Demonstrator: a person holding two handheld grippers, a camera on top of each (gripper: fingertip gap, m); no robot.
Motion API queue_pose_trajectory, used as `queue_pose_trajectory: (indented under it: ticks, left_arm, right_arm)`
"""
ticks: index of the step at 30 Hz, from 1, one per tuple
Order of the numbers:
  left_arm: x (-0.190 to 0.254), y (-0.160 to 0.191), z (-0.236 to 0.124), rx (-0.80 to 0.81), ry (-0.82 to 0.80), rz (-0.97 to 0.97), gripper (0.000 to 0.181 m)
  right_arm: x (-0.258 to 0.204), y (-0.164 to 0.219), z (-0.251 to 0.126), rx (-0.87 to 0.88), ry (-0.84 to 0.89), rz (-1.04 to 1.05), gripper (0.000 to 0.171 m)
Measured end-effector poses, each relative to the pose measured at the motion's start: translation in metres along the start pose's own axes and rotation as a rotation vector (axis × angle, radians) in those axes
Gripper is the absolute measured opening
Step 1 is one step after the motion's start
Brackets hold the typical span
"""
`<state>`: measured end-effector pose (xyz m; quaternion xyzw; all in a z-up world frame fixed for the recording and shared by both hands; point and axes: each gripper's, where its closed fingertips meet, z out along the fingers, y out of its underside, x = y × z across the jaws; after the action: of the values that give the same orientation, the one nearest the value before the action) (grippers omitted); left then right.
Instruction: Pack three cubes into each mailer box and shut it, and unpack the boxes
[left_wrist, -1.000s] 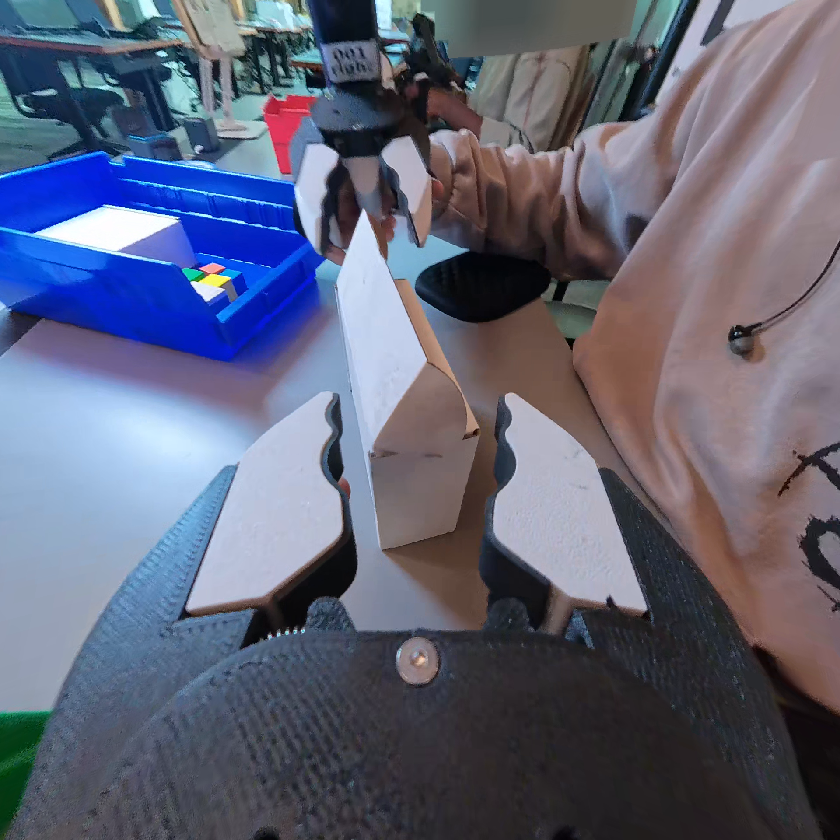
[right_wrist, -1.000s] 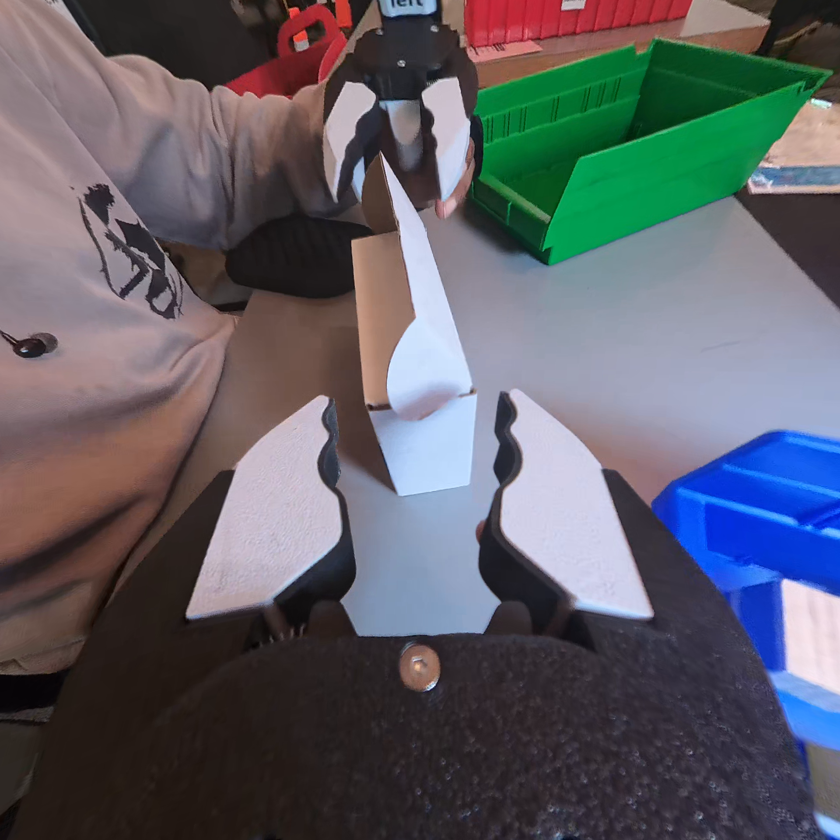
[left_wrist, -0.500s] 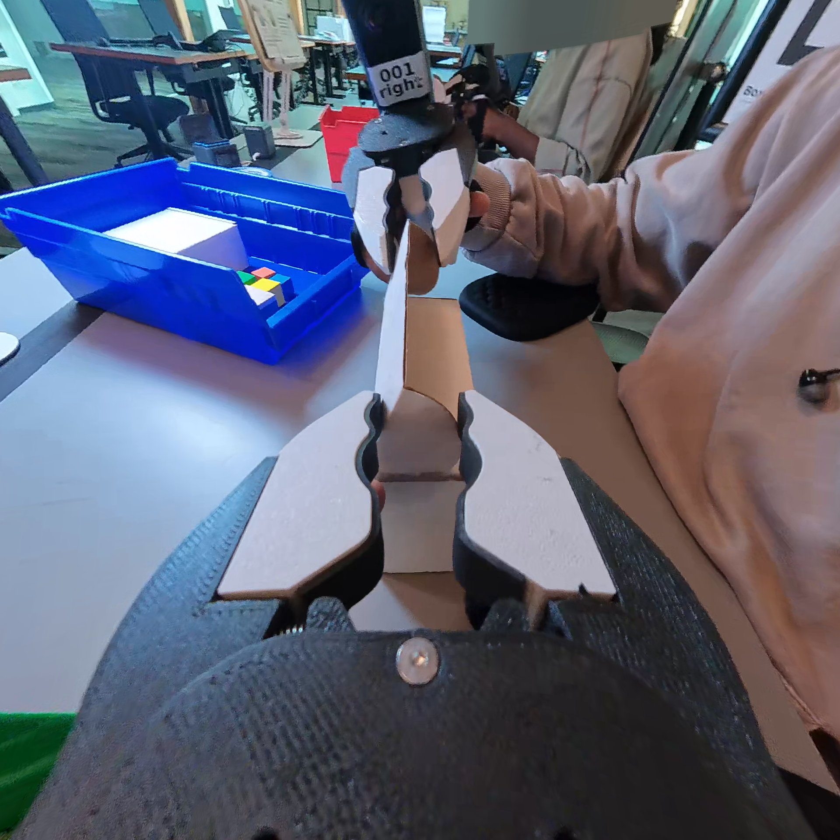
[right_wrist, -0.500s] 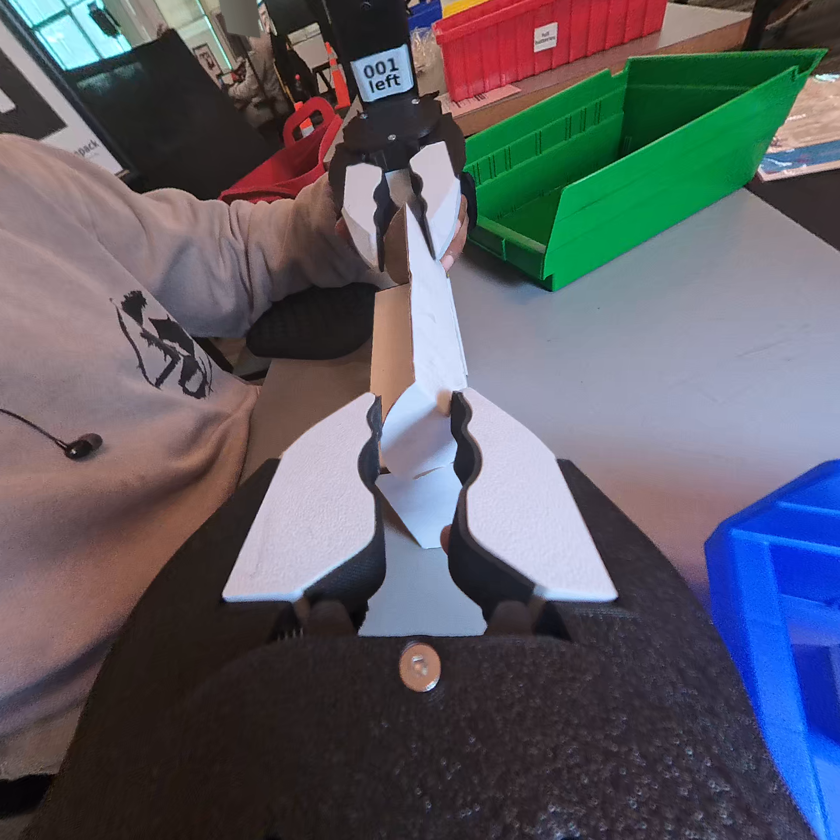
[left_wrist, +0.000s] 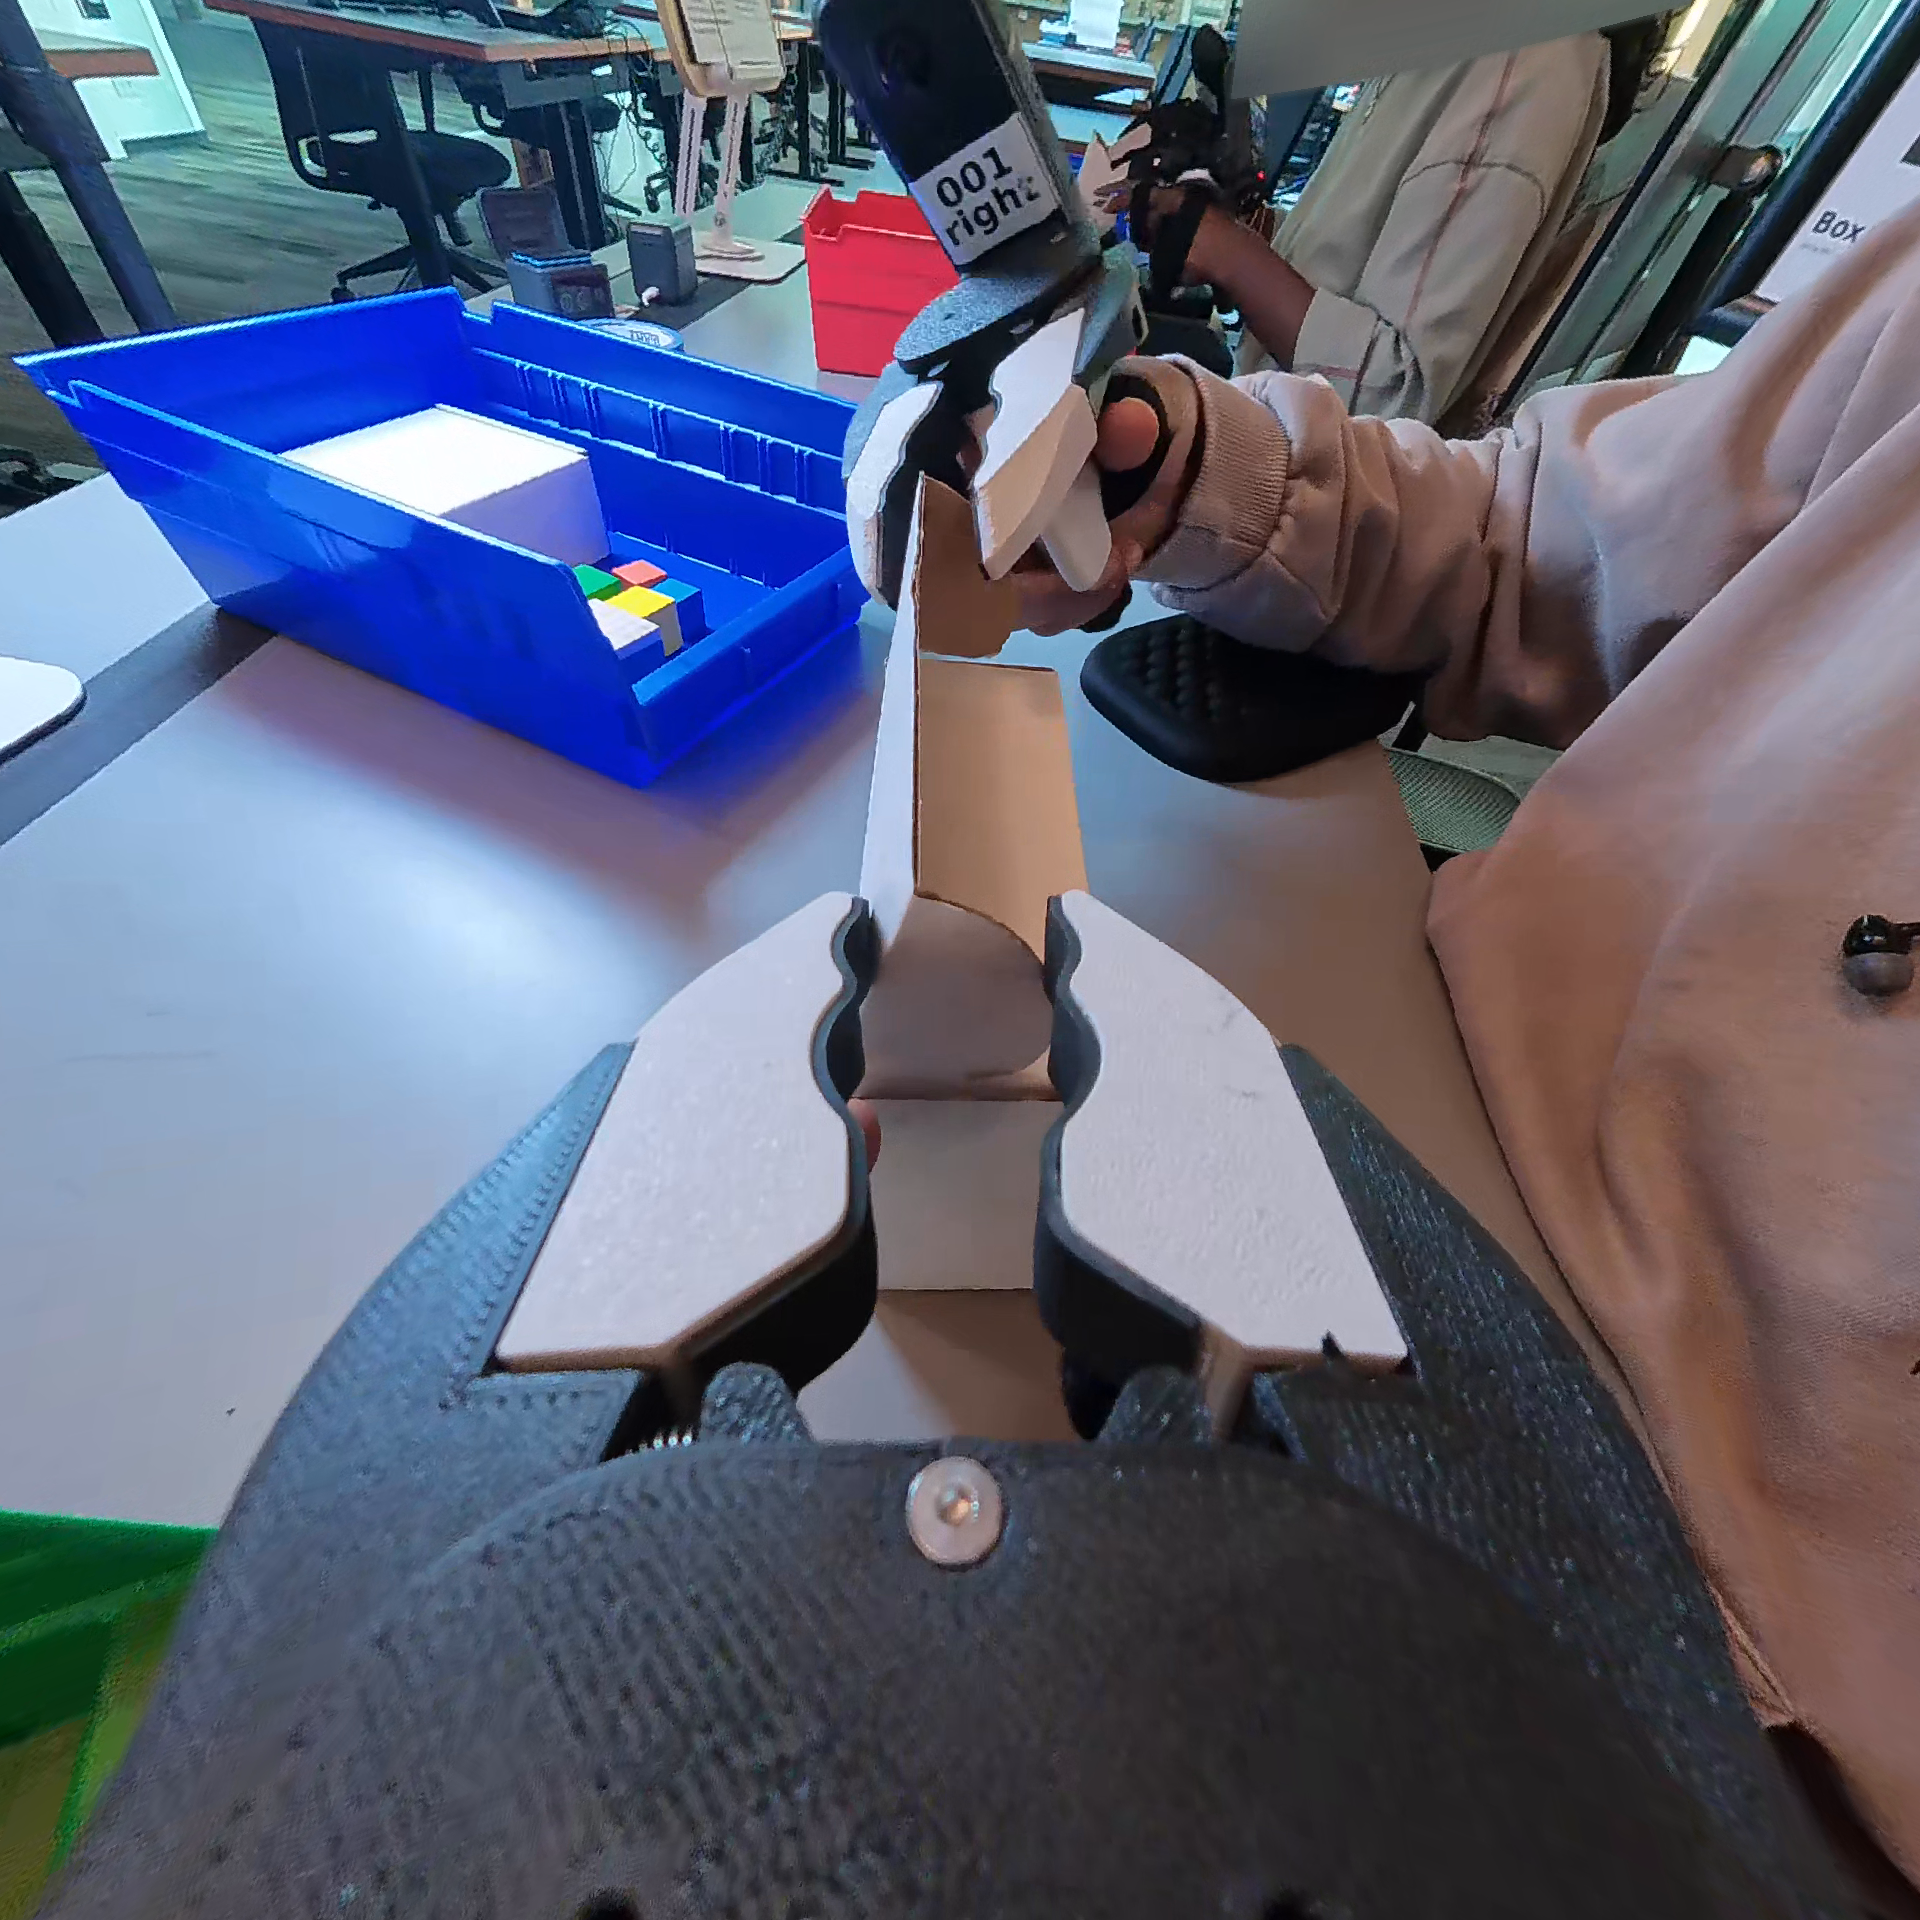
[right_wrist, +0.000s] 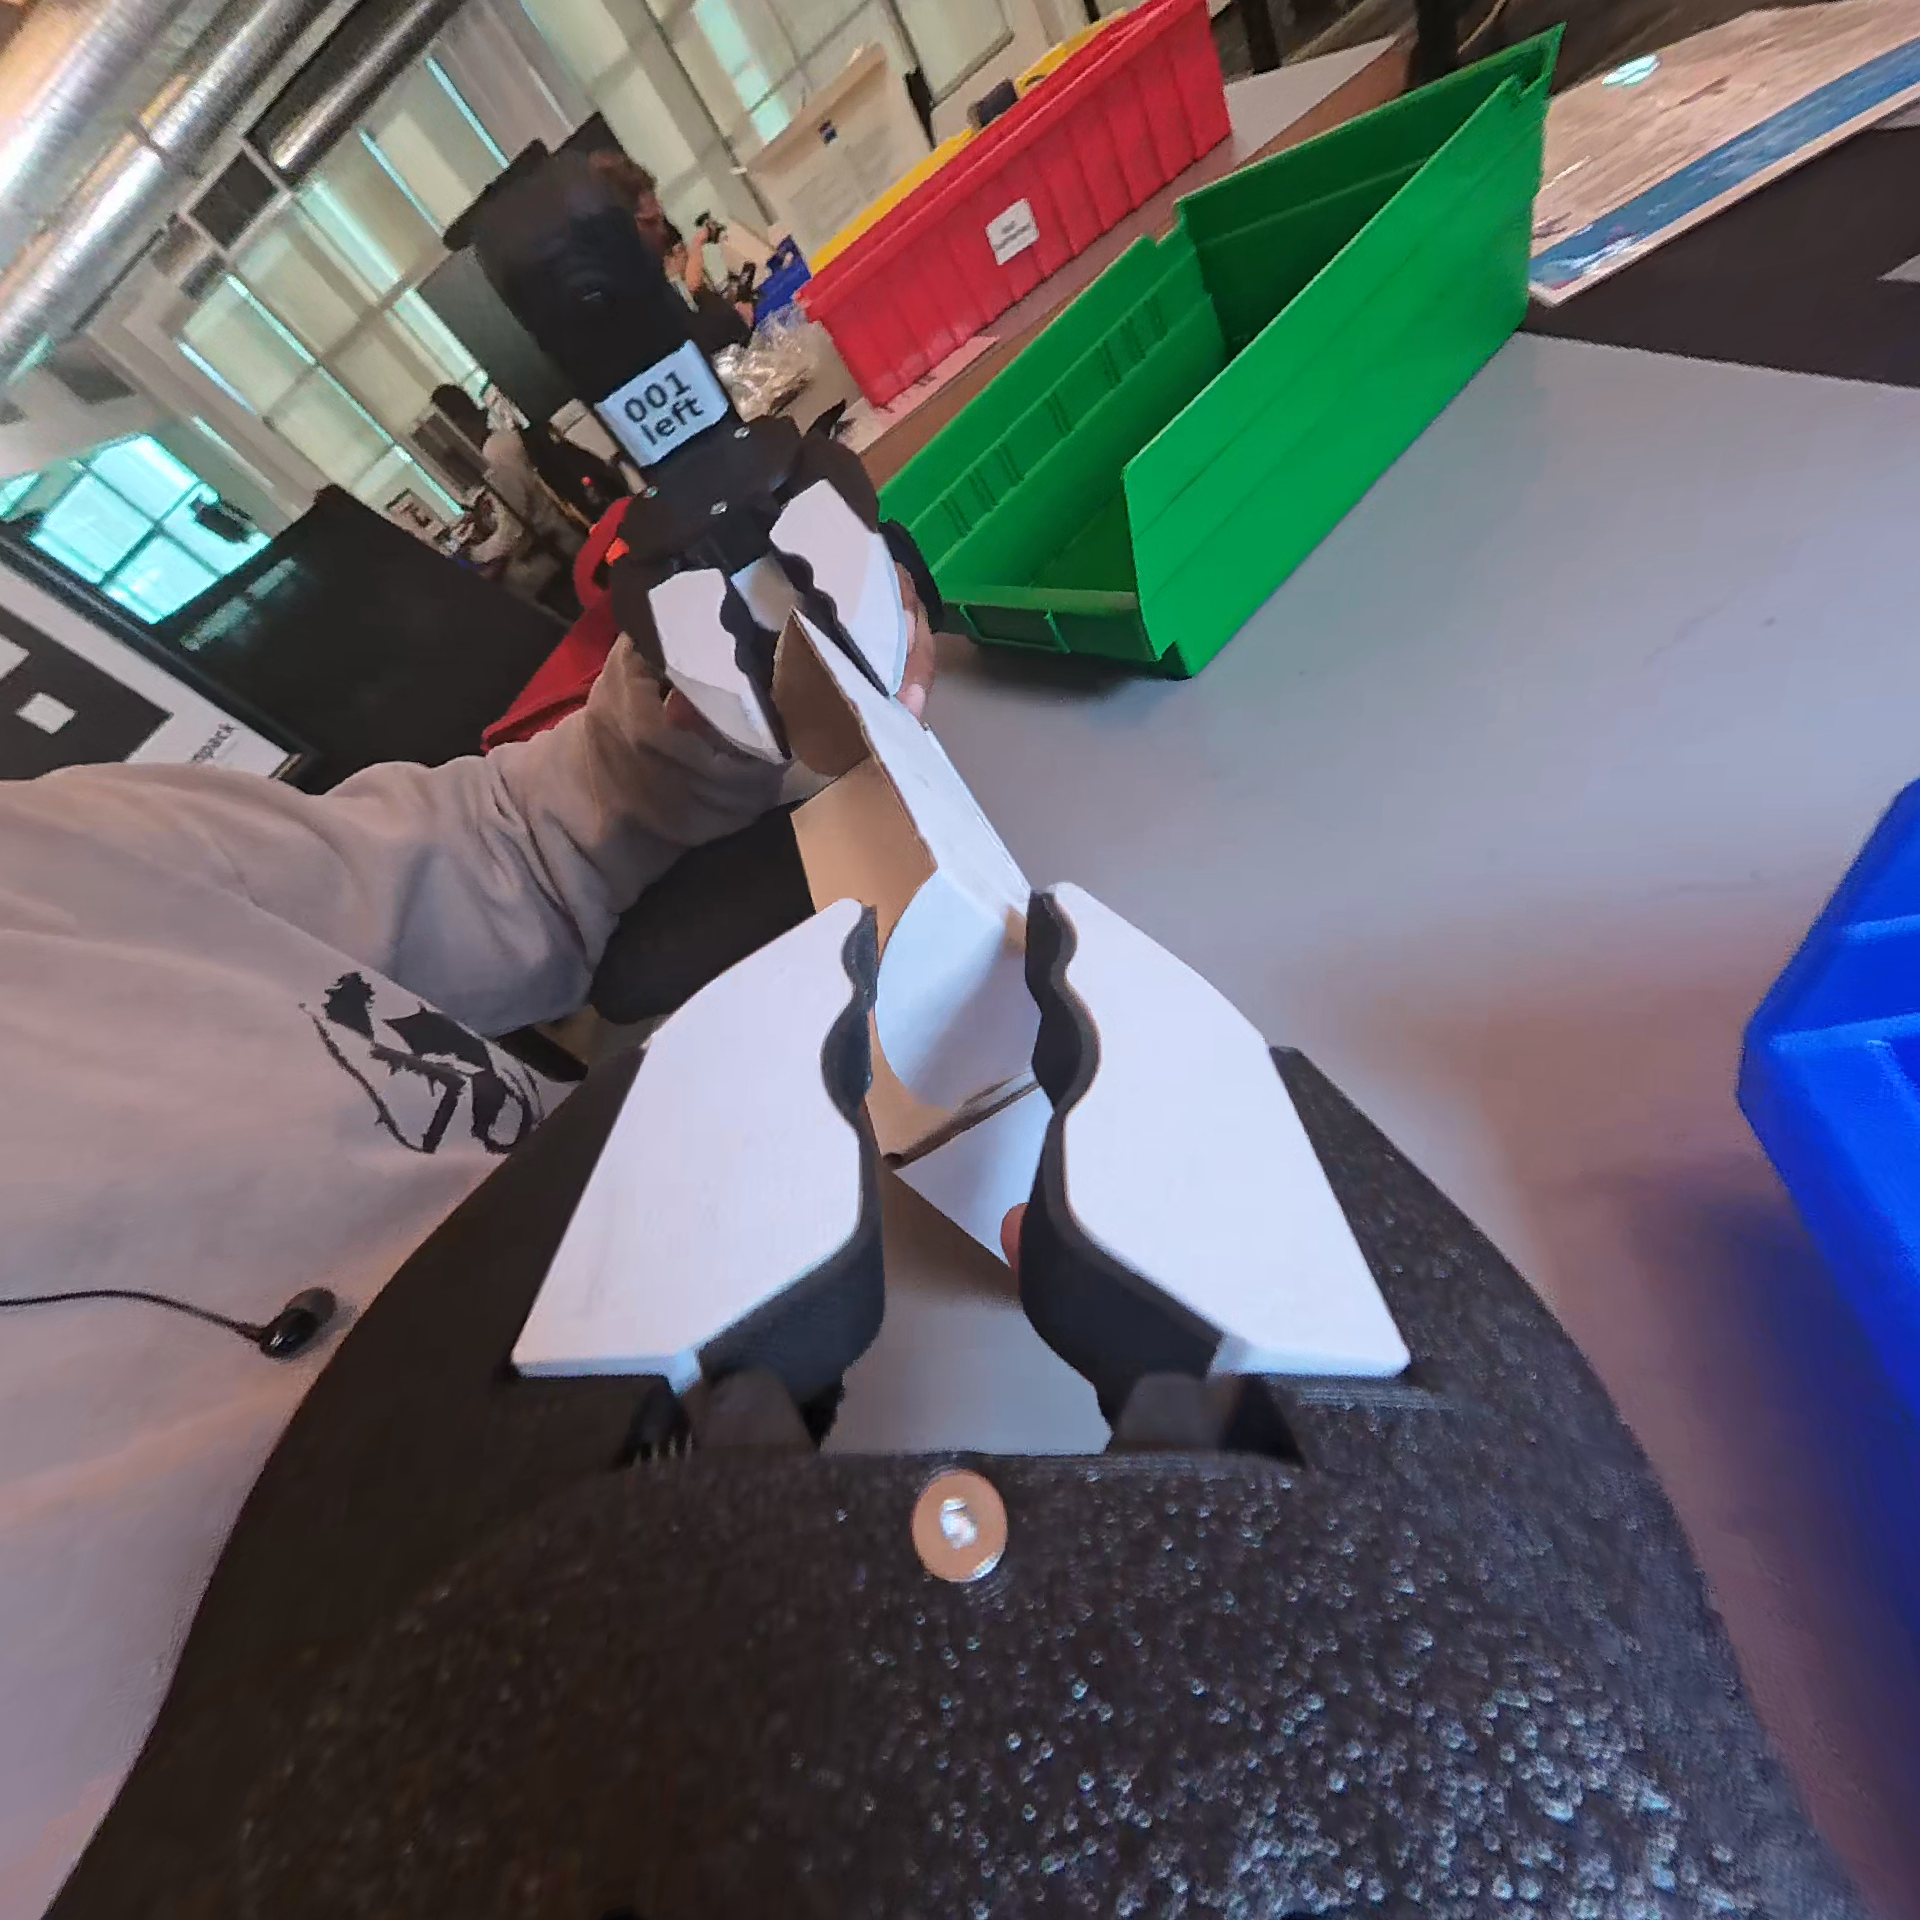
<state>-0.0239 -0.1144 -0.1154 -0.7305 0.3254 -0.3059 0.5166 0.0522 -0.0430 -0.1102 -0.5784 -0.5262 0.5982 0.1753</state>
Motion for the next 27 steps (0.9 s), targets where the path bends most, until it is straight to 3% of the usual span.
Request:
queue_pose_trajectory:
  ticks: [2,11,15,17,22,25,27]
  left_arm:
    - [0.001,0.000,0.000,0.004,0.002,-0.011,0.032]
    - [0.009,0.009,0.000,-0.017,-0.010,0.148,0.034]
    - [0.013,0.016,-0.005,-0.087,-0.055,0.222,0.059]
    - [0.019,0.007,-0.009,-0.045,-0.078,0.246,0.061]
    - [0.023,0.011,-0.003,-0.115,-0.221,0.412,0.051]
    - [0.020,0.018,0.002,-0.146,-0.291,0.497,0.034]
    - [0.023,0.021,0.003,-0.128,-0.264,0.461,0.029]
  right_arm:
    - [-0.001,0.001,0.000,0.019,0.035,-0.011,0.028]
    - [-0.008,0.017,-0.001,0.056,0.079,-0.465,0.028]
    - [-0.012,0.021,-0.003,0.023,0.093,-0.567,0.032]
    - [-0.015,0.020,-0.004,0.003,0.118,-0.637,0.042]
    - [-0.030,0.022,-0.002,-0.049,0.143,-0.787,0.040]
    - [-0.026,0.037,0.001,-0.138,0.175,-0.876,0.034]
    - [-0.027,0.046,0.001,-0.193,0.155,-0.875,0.035]
